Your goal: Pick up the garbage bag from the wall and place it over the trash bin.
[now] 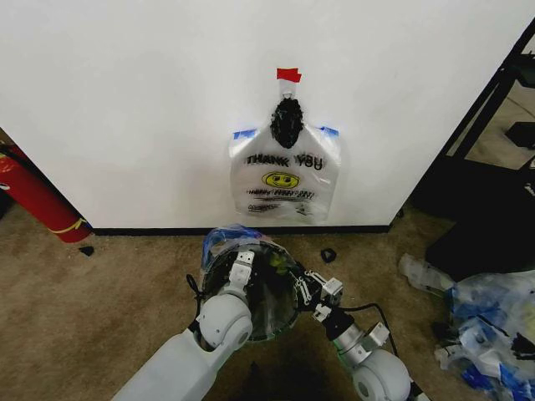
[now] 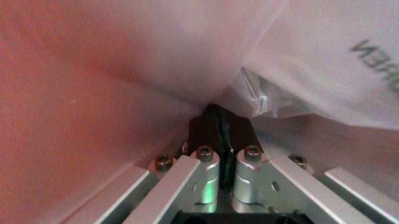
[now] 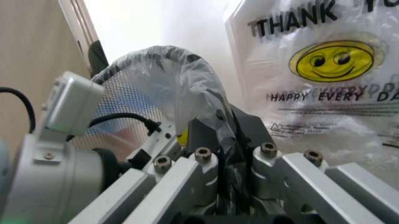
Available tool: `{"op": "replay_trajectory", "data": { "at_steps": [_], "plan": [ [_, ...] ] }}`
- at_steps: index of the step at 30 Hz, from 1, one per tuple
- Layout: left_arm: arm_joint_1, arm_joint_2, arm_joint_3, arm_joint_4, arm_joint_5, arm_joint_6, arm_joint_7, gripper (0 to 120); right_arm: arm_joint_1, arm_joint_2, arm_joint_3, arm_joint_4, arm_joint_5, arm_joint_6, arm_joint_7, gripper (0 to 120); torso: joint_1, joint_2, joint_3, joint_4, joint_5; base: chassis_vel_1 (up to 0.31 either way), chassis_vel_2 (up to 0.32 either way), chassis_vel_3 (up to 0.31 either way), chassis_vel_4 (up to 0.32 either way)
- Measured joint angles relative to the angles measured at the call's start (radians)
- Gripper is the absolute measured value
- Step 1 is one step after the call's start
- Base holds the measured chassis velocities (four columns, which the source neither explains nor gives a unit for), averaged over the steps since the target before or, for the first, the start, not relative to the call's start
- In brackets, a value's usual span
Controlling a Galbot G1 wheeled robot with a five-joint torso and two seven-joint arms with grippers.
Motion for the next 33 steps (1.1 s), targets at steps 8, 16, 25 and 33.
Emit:
{"op": "replay_trajectory", "data": {
  "at_steps": [8, 16, 25, 33],
  "plan": [
    [0.029, 0.023, 0.005, -0.032, 0.024, -0.029, 0.052, 0, 0.026, 0.010, 0.010, -0.053, 0.015, 0.017, -0.023, 1, 0.000, 0.000, 0.000, 0.0000, -0.0001, 0.000, 0.000, 0.000, 0.000],
    [0.115, 0.056, 0.034, -0.136, -0.020, -0.019, 0.109, 0, 0.082, 0.053, 0.024, -0.155, 0.028, 0.052, -0.067, 1, 0.000, 0.000, 0.000, 0.0001, 0.0001, 0.000, 0.000, 0.000, 0.000],
    [0.120, 0.035, 0.037, -0.168, -0.133, 0.029, 0.120, 0, 0.100, 0.068, 0.038, -0.193, -0.027, 0.096, -0.141, 1, 0.000, 0.000, 0.000, 0.0000, 0.0000, 0.000, 0.000, 0.000, 0.000],
    [0.072, 0.004, 0.053, -0.083, -0.087, 0.030, 0.121, 0, 0.071, 0.062, 0.039, -0.152, -0.022, 0.100, -0.151, 1, 0.000, 0.000, 0.000, -0.0001, 0.0000, 0.000, 0.000, 0.000, 0.000]
  ]
}}
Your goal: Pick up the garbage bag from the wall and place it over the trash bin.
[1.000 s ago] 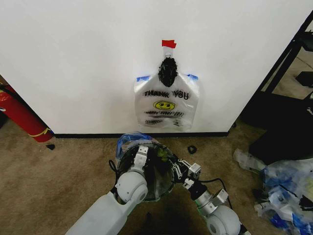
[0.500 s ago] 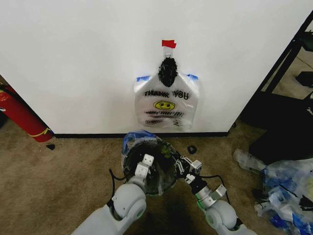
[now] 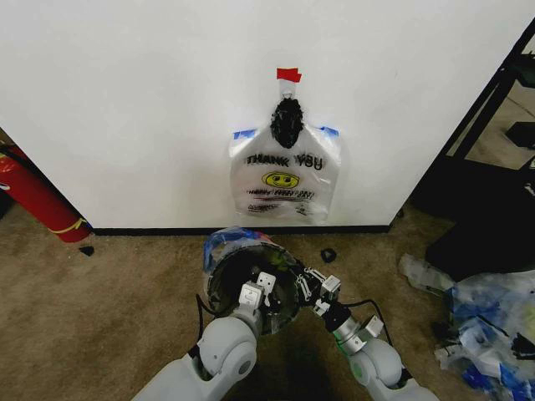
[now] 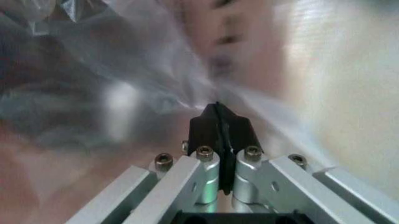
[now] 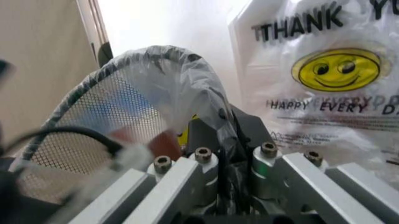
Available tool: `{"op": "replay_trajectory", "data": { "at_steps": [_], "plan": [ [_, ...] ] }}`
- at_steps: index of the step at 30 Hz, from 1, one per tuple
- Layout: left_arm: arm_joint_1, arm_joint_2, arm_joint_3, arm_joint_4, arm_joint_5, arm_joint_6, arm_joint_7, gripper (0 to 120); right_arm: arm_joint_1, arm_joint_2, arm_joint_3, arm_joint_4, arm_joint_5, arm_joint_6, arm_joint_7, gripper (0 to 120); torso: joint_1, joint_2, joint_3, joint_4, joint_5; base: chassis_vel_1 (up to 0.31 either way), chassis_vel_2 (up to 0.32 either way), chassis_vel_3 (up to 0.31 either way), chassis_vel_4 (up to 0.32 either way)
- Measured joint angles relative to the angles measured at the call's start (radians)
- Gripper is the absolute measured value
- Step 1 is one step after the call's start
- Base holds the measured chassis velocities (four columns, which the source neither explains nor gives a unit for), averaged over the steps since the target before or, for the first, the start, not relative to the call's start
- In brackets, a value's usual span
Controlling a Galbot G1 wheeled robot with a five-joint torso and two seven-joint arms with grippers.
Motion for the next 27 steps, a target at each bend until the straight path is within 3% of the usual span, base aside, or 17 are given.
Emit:
{"op": "replay_trajectory", "data": {
  "at_steps": [8, 15, 22, 27],
  "plan": [
    [-0.022, 0.014, 0.001, 0.056, 0.070, -0.002, -0.012, 0, -0.019, -0.013, 0.005, 0.037, 0.016, 0.001, -0.005, 1, 0.000, 0.000, 0.000, 0.0001, 0.0000, 0.000, 0.000, 0.000, 0.000],
    [-0.016, 0.034, -0.004, 0.072, 0.166, -0.051, -0.008, 0, -0.016, -0.018, 0.007, 0.036, 0.036, 0.002, -0.008, 1, 0.000, 0.000, 0.000, 0.0001, 0.0000, 0.000, 0.000, 0.000, 0.000],
    [0.010, 0.045, 0.004, 0.036, 0.230, -0.137, 0.054, 0, 0.005, -0.007, 0.000, -0.011, 0.039, 0.002, -0.008, 1, 0.000, 0.000, 0.000, 0.0001, 0.0000, 0.000, 0.000, 0.000, 0.000],
    [0.033, 0.050, 0.019, -0.016, 0.213, -0.147, 0.075, 0, 0.028, 0.009, -0.001, -0.047, 0.038, 0.005, -0.008, 1, 0.000, 0.000, 0.000, 0.0001, 0.0000, 0.000, 0.000, 0.000, 0.000]
  ]
}}
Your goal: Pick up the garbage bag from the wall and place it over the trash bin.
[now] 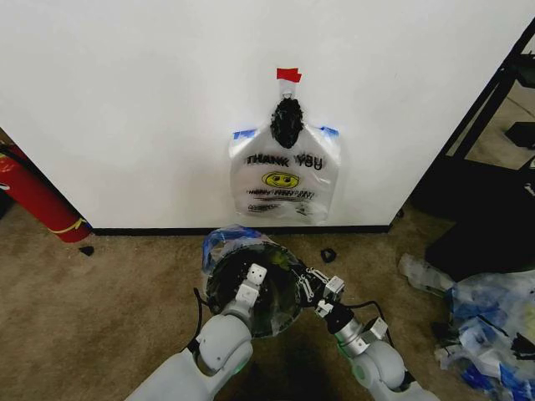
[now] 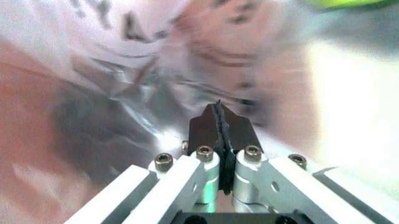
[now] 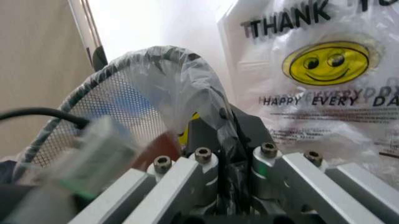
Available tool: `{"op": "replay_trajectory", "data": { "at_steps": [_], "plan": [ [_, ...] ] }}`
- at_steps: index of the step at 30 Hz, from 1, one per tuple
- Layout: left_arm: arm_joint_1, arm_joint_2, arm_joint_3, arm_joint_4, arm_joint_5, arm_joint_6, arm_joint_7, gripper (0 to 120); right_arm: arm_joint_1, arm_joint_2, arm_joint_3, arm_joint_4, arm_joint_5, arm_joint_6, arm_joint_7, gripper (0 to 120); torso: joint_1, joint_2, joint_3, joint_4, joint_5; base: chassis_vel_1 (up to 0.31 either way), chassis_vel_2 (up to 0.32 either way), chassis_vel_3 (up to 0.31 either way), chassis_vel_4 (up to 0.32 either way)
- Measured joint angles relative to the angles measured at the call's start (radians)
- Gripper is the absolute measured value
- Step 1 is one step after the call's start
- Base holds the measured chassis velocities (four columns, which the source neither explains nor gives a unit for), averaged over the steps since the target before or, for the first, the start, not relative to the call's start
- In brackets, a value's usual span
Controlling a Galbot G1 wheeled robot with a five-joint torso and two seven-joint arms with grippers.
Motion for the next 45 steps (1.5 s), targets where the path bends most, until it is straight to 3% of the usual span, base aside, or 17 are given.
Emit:
{"op": "replay_trajectory", "data": {
  "at_steps": [4, 8, 17, 22, 26, 31, 36, 45],
  "plan": [
    [0.001, -0.013, 0.016, -0.027, -0.084, 0.048, -0.001, 0, 0.012, 0.012, -0.005, -0.009, -0.001, 0.001, 0.000, 1, 0.000, 0.000, 0.000, 0.0000, 0.0000, 0.000, 0.000, 0.000, 0.000],
    [-0.028, -0.036, 0.023, 0.006, -0.102, 0.061, -0.003, 0, 0.009, 0.013, -0.010, 0.002, -0.001, 0.001, 0.000, 1, 0.000, 0.000, 0.000, -0.0001, 0.0000, 0.000, 0.000, 0.000, 0.000],
    [-0.120, -0.076, 0.043, 0.155, -0.061, 0.075, -0.054, 0, -0.013, 0.008, -0.010, 0.035, -0.001, 0.000, -0.001, 1, 0.000, 0.000, 0.000, -0.0002, 0.0000, 0.000, 0.000, 0.000, 0.000],
    [-0.132, -0.068, 0.044, 0.174, -0.022, 0.080, -0.079, 0, -0.020, 0.002, -0.005, 0.047, 0.006, -0.001, -0.001, 1, 0.000, 0.000, 0.000, -0.0001, 0.0000, 0.000, 0.000, 0.000, 0.000],
    [-0.123, -0.058, 0.042, 0.165, 0.040, 0.044, -0.075, 0, -0.019, 0.002, -0.004, 0.047, 0.035, -0.009, 0.000, 1, 0.000, 0.000, 0.000, -0.0001, 0.0000, 0.000, 0.000, 0.000, 0.000],
    [-0.076, -0.022, 0.018, 0.092, 0.172, -0.060, -0.001, 0, -0.014, 0.002, -0.012, 0.033, 0.110, -0.042, 0.024, 1, 0.000, 0.000, 0.000, 0.0000, 0.0000, 0.000, 0.000, 0.000, 0.000],
    [-0.053, -0.005, 0.011, 0.061, 0.204, -0.080, 0.018, 0, -0.012, 0.003, -0.018, 0.025, 0.127, -0.054, 0.033, 1, 0.000, 0.000, 0.000, 0.0000, 0.0000, 0.000, 0.000, 0.000, 0.000],
    [-0.089, -0.015, -0.024, 0.135, 0.250, -0.095, 0.020, 0, -0.028, 0.002, -0.023, 0.035, 0.120, -0.058, 0.022, 1, 0.000, 0.000, 0.000, -0.0001, -0.0001, 0.000, 0.000, 0.000, 0.000]
  ]
}}
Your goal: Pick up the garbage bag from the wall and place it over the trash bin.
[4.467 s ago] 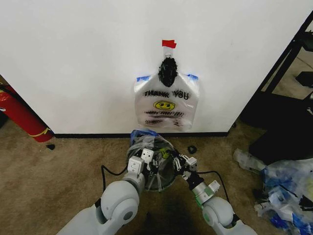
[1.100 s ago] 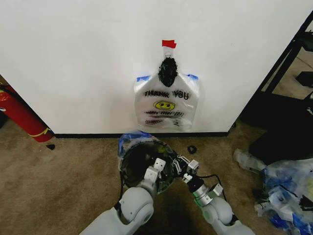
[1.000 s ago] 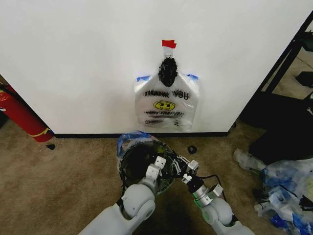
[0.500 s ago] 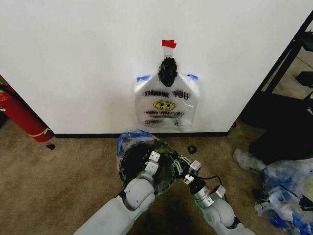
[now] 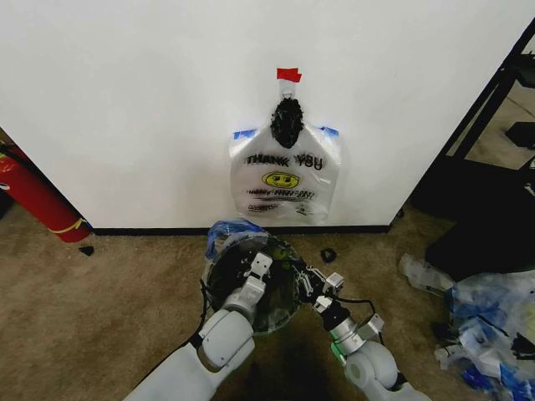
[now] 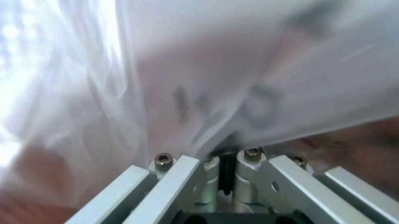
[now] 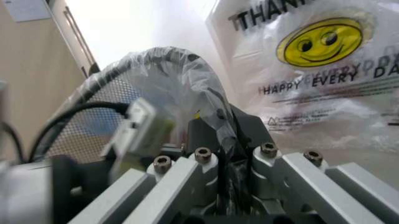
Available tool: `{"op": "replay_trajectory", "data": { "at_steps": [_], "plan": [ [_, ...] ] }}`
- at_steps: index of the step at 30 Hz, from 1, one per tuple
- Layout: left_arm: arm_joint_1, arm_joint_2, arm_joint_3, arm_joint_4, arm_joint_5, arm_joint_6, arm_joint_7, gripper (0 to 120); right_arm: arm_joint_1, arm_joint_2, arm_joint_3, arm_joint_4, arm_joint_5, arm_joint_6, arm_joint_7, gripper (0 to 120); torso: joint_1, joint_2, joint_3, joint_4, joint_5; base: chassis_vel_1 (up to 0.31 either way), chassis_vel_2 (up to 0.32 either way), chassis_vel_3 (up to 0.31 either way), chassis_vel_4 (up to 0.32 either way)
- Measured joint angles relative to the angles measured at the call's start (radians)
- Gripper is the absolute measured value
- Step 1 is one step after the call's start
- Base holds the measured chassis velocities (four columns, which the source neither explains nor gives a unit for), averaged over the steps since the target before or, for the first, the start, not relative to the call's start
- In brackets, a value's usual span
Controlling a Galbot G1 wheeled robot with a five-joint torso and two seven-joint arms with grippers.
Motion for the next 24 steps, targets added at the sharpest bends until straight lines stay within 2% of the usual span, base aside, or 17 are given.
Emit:
{"op": "replay_trajectory", "data": {
  "at_steps": [9, 13, 19, 24],
  "plan": [
    [-0.035, 0.000, -0.004, 0.082, -0.026, -0.003, 0.007, 0, -0.023, -0.009, 0.007, 0.017, 0.001, 0.003, -0.061, 1, 0.000, 0.000, 0.000, -0.0001, 0.0000, 0.000, 0.000, 0.000, 0.000],
    [-0.034, -0.002, -0.005, 0.086, -0.032, -0.013, 0.020, 0, -0.023, -0.006, 0.007, 0.017, 0.000, 0.008, -0.063, 1, 0.000, 0.000, 0.000, -0.0001, 0.0000, 0.000, 0.000, 0.000, 0.000],
    [0.025, 0.033, -0.019, -0.010, -0.060, -0.051, 0.111, 0, -0.002, 0.007, 0.017, -0.009, -0.002, 0.018, -0.037, 1, 0.000, 0.000, 0.000, -0.0001, 0.0000, 0.000, 0.000, 0.000, 0.000],
    [0.110, 0.082, -0.038, -0.126, -0.066, -0.091, 0.207, 0, 0.044, 0.028, 0.027, -0.078, 0.002, 0.017, -0.015, 1, 0.000, 0.000, 0.000, 0.0001, -0.0002, 0.000, 0.000, 0.000, 0.000]
  ]
}}
